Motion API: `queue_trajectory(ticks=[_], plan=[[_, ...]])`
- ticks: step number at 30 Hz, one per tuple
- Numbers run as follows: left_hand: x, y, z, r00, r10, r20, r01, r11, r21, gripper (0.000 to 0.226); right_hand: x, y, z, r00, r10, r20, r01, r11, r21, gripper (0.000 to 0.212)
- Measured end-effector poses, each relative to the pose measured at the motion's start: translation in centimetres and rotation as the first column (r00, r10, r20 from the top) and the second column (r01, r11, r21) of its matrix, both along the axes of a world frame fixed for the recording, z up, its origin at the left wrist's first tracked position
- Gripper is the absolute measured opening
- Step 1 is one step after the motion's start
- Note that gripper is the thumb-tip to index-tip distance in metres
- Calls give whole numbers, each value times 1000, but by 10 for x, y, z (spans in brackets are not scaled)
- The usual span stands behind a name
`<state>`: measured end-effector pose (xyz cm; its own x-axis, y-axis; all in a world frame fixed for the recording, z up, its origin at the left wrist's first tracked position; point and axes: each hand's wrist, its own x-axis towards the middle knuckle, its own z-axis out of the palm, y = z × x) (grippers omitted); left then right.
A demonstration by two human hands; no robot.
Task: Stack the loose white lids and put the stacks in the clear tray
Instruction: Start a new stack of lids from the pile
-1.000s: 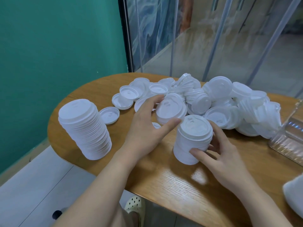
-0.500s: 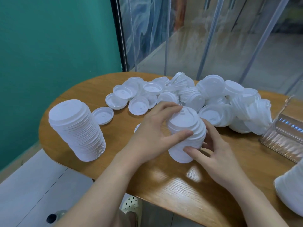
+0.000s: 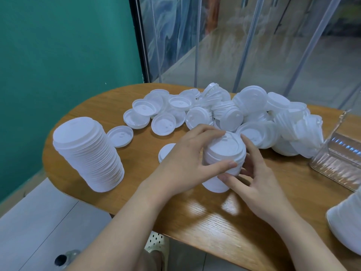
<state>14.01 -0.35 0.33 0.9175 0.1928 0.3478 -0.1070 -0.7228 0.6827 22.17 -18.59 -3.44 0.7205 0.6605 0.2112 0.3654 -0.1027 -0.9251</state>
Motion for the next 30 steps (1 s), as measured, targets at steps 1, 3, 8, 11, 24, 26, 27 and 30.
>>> queue_trajectory(ticks=[1, 3, 8, 11, 24, 26, 27, 30], plan=[[0, 0, 0, 1000, 1, -2, -1, 1000, -2, 64, 0, 0, 0, 1000, -4, 0, 4, 1000, 4, 94], [0, 0, -1, 1000, -1, -4, 1, 1000, -3, 65, 0, 1, 0, 1000, 5, 13, -5, 1000, 6, 89], [-4, 9, -3, 999, -1, -33, -1, 998, -67, 76, 2, -1, 2, 1000, 6, 9, -6, 1000, -3, 83], [-12, 32, -8, 992, 97, -76, -103, 992, -75, 78, 2, 0, 2, 1000, 6, 10, -6, 1000, -13, 83], [-18, 80, -35, 862, 372, -345, -245, 900, 360, 76, 1, 1, 5, 1000, 3, 10, -3, 999, -33, 84], [-17, 79, -36, 852, 368, -373, -233, 904, 359, 76, 0, 0, 6, 1000, 5, 7, -5, 999, -36, 84], [-17, 78, -35, 847, 368, -385, -231, 905, 356, 78, 0, 0, 7, 1000, 4, 10, -4, 999, -36, 83], [-16, 77, -34, 835, 384, -393, -246, 900, 359, 80, 0, 1, 7, 1000, 5, 12, -5, 999, -37, 81]])
